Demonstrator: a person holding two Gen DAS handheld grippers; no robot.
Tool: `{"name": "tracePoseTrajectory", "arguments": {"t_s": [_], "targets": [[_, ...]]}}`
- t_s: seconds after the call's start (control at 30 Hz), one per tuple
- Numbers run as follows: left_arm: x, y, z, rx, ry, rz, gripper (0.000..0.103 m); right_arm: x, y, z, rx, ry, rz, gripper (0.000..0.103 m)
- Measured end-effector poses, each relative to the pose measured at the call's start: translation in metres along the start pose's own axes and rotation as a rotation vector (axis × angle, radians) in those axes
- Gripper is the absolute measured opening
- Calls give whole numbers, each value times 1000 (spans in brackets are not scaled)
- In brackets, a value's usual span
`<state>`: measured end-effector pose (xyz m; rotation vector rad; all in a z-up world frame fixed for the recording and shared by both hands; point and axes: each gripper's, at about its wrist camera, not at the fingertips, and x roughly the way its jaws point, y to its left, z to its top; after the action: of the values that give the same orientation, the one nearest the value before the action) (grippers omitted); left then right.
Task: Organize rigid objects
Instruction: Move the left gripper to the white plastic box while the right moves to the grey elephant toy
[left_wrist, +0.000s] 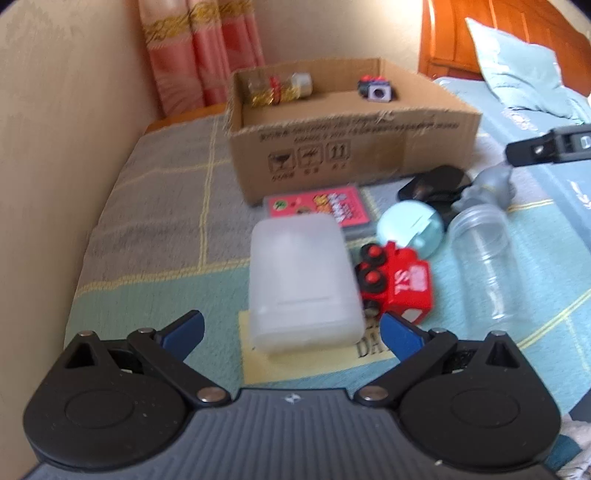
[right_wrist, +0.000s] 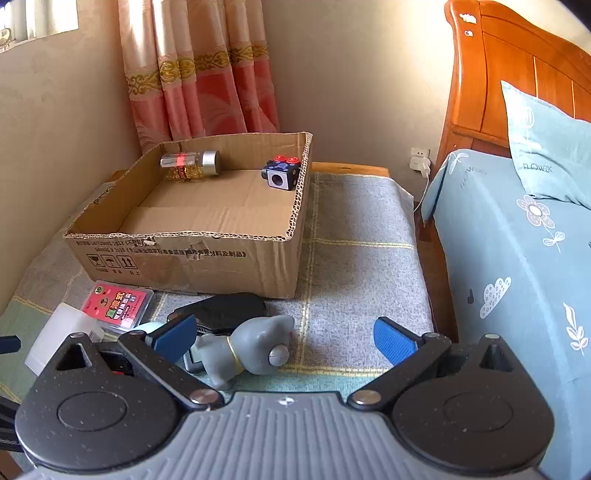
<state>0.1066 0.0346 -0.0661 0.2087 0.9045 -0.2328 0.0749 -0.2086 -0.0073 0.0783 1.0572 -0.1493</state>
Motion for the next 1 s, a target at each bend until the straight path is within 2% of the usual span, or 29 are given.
{"name": "tracePoseTrajectory", "arguments": {"t_s": [0.3, 0.67, 0.77, 1.0], "targets": [[0, 29, -13, -69, 27, 47, 101, 10, 13, -4, -51, 34, -4, 103], [7, 83, -24, -209, 68, 188, 101, 23, 23, -8, -137, 76, -23, 103], [9, 91, -24, -242, 69, 191, 101, 30, 23, -10, -148, 94, -27, 103], [13, 90, -18, -232, 73, 184, 101, 44, 19, -9, -151, 119, -9, 103]]}}
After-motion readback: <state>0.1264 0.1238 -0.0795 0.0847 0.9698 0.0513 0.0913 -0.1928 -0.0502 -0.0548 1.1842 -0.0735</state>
